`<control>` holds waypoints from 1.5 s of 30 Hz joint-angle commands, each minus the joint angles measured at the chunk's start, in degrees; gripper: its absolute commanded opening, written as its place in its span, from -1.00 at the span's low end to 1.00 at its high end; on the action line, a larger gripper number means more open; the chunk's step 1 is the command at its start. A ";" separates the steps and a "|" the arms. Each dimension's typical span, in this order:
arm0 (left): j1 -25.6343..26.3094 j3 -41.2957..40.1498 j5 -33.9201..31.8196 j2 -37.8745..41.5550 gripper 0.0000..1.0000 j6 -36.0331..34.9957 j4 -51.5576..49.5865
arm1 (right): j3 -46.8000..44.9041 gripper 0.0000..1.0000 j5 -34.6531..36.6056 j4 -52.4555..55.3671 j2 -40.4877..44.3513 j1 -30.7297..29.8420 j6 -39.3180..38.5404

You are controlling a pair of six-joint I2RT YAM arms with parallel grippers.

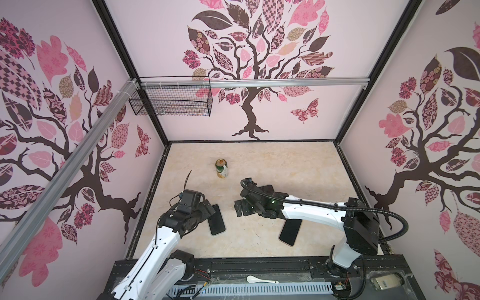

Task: Take the phone out of the phone case
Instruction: Pick up the phone from the bottom-left of the table.

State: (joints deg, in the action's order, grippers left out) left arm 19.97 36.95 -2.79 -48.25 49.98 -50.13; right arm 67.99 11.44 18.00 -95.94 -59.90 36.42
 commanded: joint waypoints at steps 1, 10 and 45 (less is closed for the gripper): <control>3.79 -1.72 -1.53 -1.51 0.87 3.28 -1.22 | 2.21 0.99 4.73 5.07 1.80 0.69 0.20; 8.05 -2.21 0.68 -10.43 0.92 0.36 5.03 | -7.41 0.96 4.28 2.16 12.77 6.58 1.93; 8.48 -5.17 2.61 -29.60 0.70 -2.51 14.16 | -10.41 0.96 2.67 1.89 15.03 8.49 1.97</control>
State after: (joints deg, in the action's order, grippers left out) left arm 28.45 34.50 -0.58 -74.24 47.81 -38.50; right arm 57.25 14.06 19.09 -82.00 -51.20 38.20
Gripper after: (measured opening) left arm 0.850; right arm 0.981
